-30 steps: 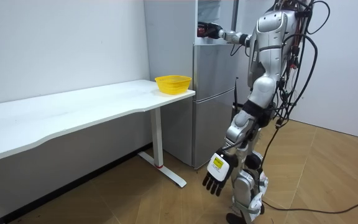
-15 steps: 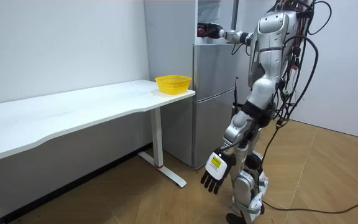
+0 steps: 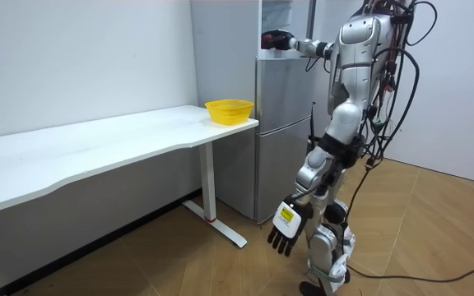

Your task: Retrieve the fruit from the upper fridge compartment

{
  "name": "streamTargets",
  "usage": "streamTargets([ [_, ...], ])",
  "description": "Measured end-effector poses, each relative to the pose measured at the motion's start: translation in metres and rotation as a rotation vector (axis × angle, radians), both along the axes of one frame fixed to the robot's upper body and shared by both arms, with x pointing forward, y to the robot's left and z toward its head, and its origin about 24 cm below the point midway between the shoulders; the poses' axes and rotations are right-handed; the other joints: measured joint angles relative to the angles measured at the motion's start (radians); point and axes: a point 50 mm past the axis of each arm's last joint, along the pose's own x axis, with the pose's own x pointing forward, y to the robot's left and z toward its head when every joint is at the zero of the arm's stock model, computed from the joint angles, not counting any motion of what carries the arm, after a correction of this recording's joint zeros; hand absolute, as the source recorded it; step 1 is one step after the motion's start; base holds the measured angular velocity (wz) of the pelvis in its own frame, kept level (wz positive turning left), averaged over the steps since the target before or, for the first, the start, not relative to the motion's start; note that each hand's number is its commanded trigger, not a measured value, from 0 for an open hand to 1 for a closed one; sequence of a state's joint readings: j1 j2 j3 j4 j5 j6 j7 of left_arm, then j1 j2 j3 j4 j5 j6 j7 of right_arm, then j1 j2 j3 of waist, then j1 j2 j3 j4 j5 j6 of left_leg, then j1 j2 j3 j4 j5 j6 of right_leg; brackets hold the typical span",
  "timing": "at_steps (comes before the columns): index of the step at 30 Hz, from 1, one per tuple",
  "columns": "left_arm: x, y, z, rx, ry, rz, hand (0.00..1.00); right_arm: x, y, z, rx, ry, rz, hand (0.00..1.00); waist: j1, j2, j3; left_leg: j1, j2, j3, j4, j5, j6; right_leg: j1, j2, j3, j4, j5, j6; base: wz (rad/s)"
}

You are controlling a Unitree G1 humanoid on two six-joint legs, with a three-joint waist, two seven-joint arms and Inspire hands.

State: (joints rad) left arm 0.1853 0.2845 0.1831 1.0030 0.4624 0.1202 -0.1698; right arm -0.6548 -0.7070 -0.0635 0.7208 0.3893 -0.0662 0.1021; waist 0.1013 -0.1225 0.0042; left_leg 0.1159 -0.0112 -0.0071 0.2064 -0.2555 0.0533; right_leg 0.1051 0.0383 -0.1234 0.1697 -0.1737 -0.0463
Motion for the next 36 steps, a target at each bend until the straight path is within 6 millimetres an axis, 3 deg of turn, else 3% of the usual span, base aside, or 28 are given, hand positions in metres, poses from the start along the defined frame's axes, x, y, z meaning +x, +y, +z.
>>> streamTargets([
  [10,-0.001,0.000,-0.001,-0.003,0.007,0.001,0.00,0.001,-0.002,0.003,0.000,-0.007,-0.011,1.00,0.013,0.000,0.0008,0.001,0.000,0.000,0.000,0.000,0.000,0.001,0.000,0.001,-0.001,0.000,0.000,0.00],
  [14,-0.002,-0.002,-0.002,-0.006,0.019,-0.018,0.00,0.001,-0.002,0.003,-0.003,-0.007,-0.011,1.00,0.015,-0.001,0.0080,0.012,0.000,0.001,-0.002,0.000,0.000,0.012,0.001,0.009,-0.002,0.000,0.000,0.00],
  [19,-0.003,-0.003,-0.002,-0.005,0.025,-0.030,0.00,0.001,0.000,0.003,-0.010,-0.012,-0.027,1.00,0.017,0.000,0.0073,0.014,0.001,-0.001,-0.007,0.000,0.000,0.012,0.002,0.009,-0.003,0.000,0.000,0.00],
  [27,0.002,-0.008,-0.004,0.000,0.033,-0.090,0.00,0.002,0.023,0.011,-0.090,-0.064,-0.011,1.00,0.011,0.025,-0.0071,0.018,0.000,0.003,-0.005,0.000,0.000,0.016,0.002,0.017,-0.003,0.000,0.000,-0.02],
  [36,0.004,-0.011,-0.004,-0.010,0.014,-0.119,0.00,-0.008,0.047,0.014,-0.146,-0.135,0.042,1.00,0.013,0.036,-0.0043,0.025,0.006,0.009,-0.009,0.000,0.000,0.017,0.009,0.036,-0.003,0.000,0.000,-0.05],
])
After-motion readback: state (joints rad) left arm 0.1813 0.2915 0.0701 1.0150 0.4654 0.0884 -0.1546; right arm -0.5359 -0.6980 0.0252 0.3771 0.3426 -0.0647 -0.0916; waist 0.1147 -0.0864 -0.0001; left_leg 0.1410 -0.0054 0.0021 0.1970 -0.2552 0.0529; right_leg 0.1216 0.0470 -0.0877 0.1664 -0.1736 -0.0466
